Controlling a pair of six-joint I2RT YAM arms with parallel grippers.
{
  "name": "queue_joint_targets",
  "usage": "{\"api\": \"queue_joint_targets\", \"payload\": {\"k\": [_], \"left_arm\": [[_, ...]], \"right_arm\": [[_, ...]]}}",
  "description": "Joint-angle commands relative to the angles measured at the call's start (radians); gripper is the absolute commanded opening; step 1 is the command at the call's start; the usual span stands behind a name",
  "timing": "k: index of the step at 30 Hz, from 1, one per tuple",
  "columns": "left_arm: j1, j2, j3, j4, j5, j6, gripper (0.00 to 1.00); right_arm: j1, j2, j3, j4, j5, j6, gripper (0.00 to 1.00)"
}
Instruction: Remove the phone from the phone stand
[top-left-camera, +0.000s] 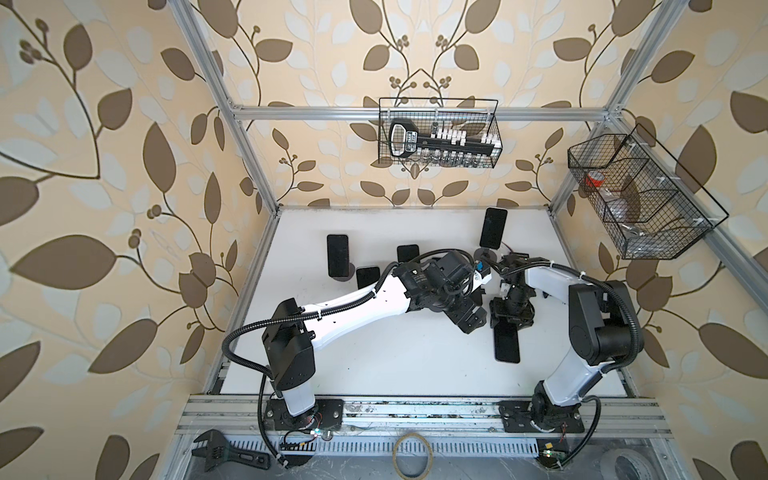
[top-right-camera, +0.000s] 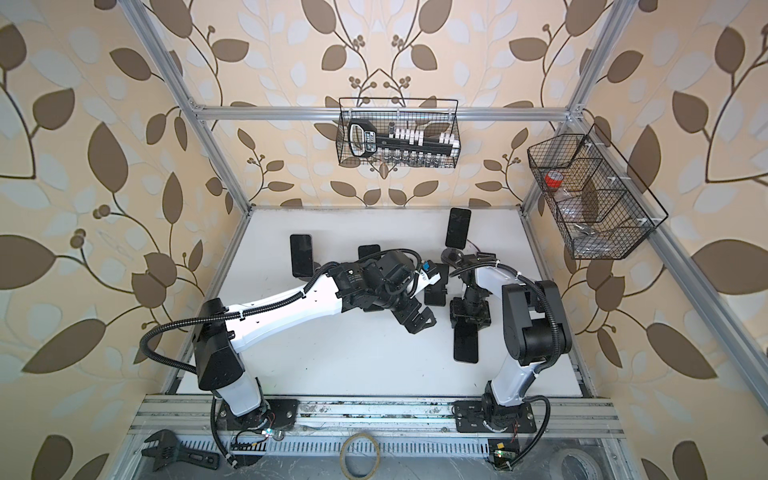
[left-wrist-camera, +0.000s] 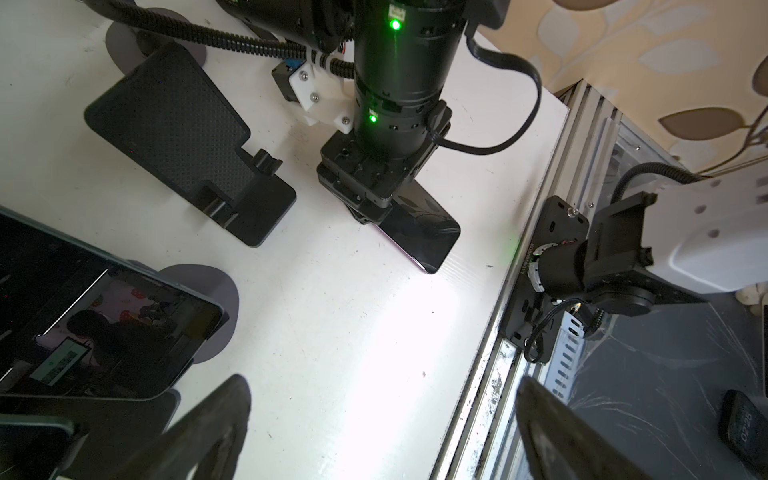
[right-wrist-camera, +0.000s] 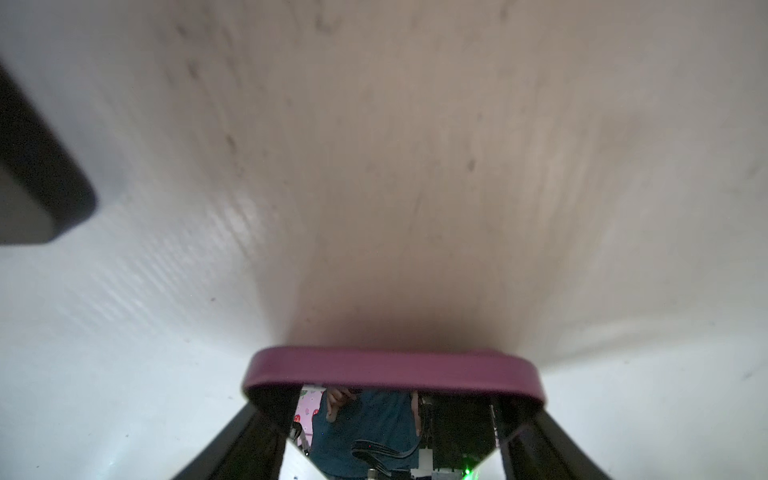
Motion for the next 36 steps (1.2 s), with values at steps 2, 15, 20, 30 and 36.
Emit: {"api": "queue_joint_targets", "payload": {"k": [2,15,20,30,36], "left_arm": [[0.004,-0.022,0.031,0.004,-0.007,0.022,0.99],[0.021,-0.057,0.004,0.011,-0.015,0.040,0.99],[0.024,-0.074,-0.012,0.010,-0.017,0.041,0.99],[0.026,-0.113,-0.047,0.004,-0.022,0.044,0.99],[0.026,-0.143,-0.069,-0.003,-0.026,0.043,0.99]], "right_arm": [[-0.022,0.015,0.031,0.022,0.047,-0.008,0.54],[-0.080,0.027,0.064,0.002,0.090,-0.021,0.54],[-0.084,0.043,0.060,0.011,0.095,-0.023,0.54],[-0.085,0.074,0.060,0.024,0.089,-0.028,0.55],[-0.085,0.066,0.061,0.016,0.104,-0.025,0.56]]}}
